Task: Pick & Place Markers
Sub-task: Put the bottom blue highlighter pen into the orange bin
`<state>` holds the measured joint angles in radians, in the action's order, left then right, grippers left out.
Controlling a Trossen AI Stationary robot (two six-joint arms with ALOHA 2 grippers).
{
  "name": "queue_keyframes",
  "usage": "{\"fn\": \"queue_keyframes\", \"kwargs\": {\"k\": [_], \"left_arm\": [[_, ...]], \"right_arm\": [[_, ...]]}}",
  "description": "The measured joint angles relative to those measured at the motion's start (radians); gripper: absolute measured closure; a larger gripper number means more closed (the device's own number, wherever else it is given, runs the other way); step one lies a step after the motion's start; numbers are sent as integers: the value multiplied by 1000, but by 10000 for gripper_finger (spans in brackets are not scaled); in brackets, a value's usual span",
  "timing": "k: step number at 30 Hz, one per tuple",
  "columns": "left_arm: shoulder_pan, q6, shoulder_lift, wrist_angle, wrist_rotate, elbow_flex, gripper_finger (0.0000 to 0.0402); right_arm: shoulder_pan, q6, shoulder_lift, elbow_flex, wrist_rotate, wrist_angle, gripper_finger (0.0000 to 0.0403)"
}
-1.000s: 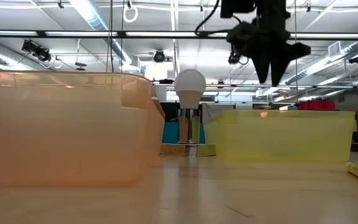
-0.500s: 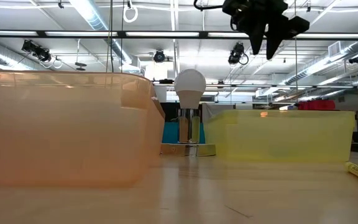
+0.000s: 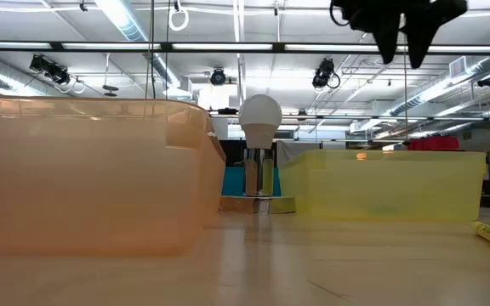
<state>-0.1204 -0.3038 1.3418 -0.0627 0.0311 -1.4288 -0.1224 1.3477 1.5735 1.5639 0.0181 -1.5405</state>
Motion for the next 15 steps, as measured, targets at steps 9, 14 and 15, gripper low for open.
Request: {"fn": "queue_keyframes", "kwargs": {"k": [9, 14, 15], "left_arm": [[0, -1, 0, -5, 0, 0, 200], [0, -1, 0, -13, 0, 0, 200], [0, -1, 0, -13, 0, 0, 200]], "right_arm": [[-160, 211, -21, 0, -5, -19, 174], [-248, 321, -24, 0, -19, -31, 174], [-263, 337, -24, 0, -27, -31, 174]]}}
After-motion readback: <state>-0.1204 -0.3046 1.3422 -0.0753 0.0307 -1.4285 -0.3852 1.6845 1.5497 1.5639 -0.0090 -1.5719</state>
